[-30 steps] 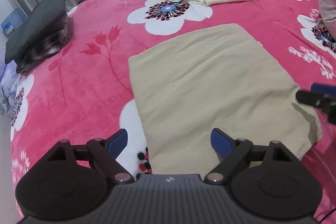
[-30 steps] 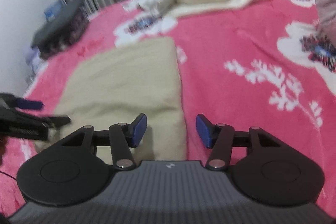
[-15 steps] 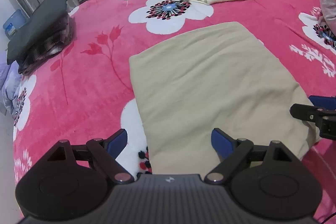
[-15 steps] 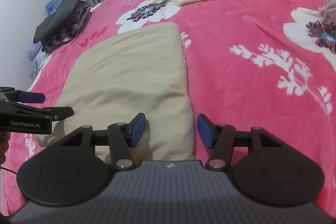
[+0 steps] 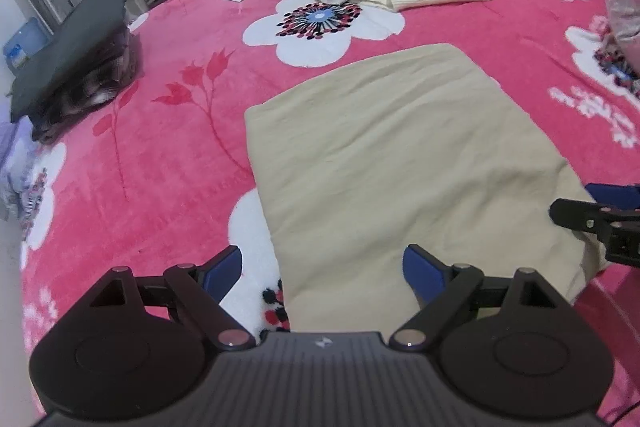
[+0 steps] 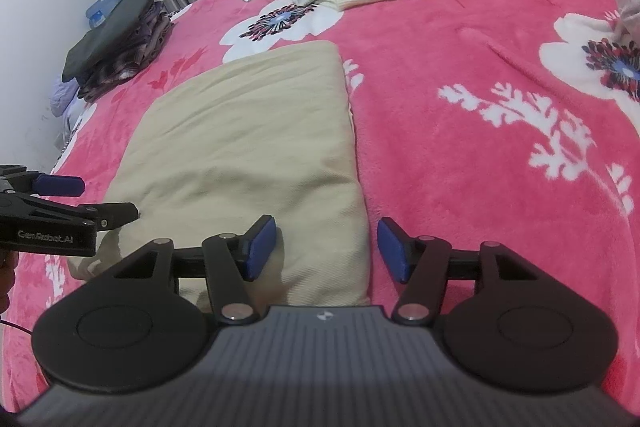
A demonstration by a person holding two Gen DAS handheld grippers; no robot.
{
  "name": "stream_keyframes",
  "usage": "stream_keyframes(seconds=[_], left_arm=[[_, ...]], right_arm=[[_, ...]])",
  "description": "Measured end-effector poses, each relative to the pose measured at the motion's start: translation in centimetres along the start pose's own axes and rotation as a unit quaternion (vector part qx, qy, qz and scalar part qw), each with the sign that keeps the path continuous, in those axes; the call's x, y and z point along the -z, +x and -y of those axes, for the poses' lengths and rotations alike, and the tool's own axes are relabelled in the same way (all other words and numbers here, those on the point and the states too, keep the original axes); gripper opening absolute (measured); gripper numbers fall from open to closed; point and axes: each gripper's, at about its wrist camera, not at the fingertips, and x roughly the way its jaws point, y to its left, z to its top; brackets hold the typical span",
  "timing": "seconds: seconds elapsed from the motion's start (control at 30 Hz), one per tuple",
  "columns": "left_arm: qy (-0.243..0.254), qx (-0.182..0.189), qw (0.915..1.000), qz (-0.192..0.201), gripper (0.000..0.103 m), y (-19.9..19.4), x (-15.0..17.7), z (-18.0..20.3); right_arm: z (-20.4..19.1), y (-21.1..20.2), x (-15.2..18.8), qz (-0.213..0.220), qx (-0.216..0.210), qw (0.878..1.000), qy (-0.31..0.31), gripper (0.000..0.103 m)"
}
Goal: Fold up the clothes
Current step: 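Grasp the folded beige trousers at one end with both grippers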
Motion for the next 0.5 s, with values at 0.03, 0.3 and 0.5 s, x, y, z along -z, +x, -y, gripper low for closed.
stream_keyframes(seconds=[0.03,0.3,0.5], left_arm=[[-0.009,0.026,0.9996,0.009,0.089,-0.1,0.2,-1.0],[-0.121,0.255,0.959,0.026,0.086,2.8,3.4,-9.4],[-0.18,0.349,0.9199,0.01,0.079,7.8,3.0,-10.7]], right_arm=[[0.1,0.0,-0.1,-0.001,-0.001,1.0,0.002,0.057],[2.9,0.8,-3.3,-0.006,-0.09,0.994,0.061,0.058],[6.2,7.1,-6.0,-0.074,-0.189,0.967,0.157,0.059]])
